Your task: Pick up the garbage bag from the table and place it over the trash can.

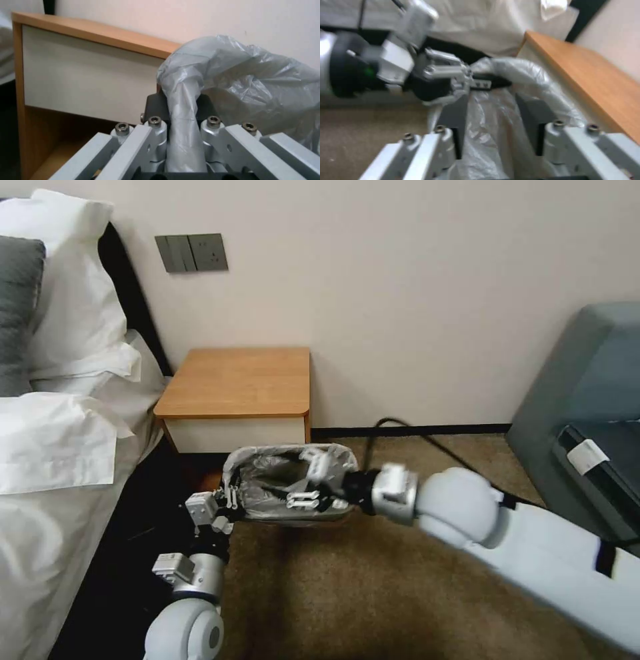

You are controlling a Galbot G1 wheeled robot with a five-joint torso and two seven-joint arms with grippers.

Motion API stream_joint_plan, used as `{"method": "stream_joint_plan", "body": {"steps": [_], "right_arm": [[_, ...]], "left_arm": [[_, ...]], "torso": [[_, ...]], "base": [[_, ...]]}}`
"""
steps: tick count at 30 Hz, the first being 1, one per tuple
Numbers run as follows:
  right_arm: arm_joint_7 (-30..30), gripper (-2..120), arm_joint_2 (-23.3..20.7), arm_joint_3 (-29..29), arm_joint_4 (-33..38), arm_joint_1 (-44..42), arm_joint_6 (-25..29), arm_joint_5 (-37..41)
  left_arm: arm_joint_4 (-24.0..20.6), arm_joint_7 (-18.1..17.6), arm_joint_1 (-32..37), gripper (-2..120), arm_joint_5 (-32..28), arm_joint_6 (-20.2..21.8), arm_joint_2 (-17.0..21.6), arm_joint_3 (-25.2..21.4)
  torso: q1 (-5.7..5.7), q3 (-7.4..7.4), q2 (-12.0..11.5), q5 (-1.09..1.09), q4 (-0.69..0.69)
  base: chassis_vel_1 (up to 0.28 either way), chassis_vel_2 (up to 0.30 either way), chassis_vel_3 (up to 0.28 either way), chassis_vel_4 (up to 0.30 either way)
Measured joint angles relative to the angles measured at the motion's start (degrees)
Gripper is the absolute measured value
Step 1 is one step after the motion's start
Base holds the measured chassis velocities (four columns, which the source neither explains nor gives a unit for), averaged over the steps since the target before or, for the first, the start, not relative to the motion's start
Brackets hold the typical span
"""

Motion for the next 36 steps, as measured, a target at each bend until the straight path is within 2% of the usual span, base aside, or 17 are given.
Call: {"method": "stream_joint_plan", "body": {"steps": [4,5,8,9,11,17,23,36], "right_arm": [[0.8,23,1.7,-2.4,-2.8,3.3,-1.1,-0.5],[0.8,23,1.7,-2.4,-2.8,3.3,-1.1,-0.5],[-0.1,9,2.6,-4.5,-4.9,6.7,-3.7,-2.1],[-0.1,9,2.6,-4.5,-4.9,6.7,-3.7,-2.1],[-0.3,0,3.4,-5.3,-5.6,7.7,-5.6,-3.2],[1.1,0,5.7,-8.3,-7.6,8.6,-8.1,-4.5],[2.0,0,7.0,-8.7,-9.7,9.1,-9.4,-4.7],[5.5,0,9.5,-12.2,-14.1,10.6,-12.9,-7.5]], "left_arm": [[0.1,0.5,-0.1,8,0.5,-0.4,-0.1,-0.3],[0.1,0.5,-0.1,8,0.5,-0.4,-0.1,-0.3],[-0.4,0.8,-0.1,8,0.7,-0.5,-0.2,-0.4],[-0.4,0.8,-0.1,8,0.7,-0.5,-0.2,-0.4],[-0.8,0.8,-0.1,8,0.9,-0.5,-0.2,-0.5],[-1.0,0.5,-0.1,8,1.6,-0.5,-0.5,-0.3],[-1.7,0.7,0.5,8,2.4,-0.8,-0.6,-0.5],[-3.0,1.1,0.7,8,4.4,-1.1,-1.5,2.2]], "torso": [[0.0,0.0,0.0,-0.01,0.0],[0.0,0.0,0.0,-0.01,0.0],[0.0,0.0,0.0,-0.01,0.0],[0.0,0.0,0.0,-0.01,0.0],[0.0,-0.01,0.0,-0.01,0.0],[0.0,-0.01,0.0,0.0,0.0],[0.0,-0.01,0.0,0.0,0.01],[0.0,-0.01,0.0,-0.01,0.01]], "base": [[0.0,0.0,0.0,0.0],[0.0,0.0,0.0,0.0],[0.0,0.0,0.0,0.0],[0.0,0.0,0.0,0.0],[0.0,0.0,0.0,0.0],[0.0,0.0,0.0,0.0],[0.0,0.0,0.0,0.0],[0.0,0.0,0.0,0.0]]}}
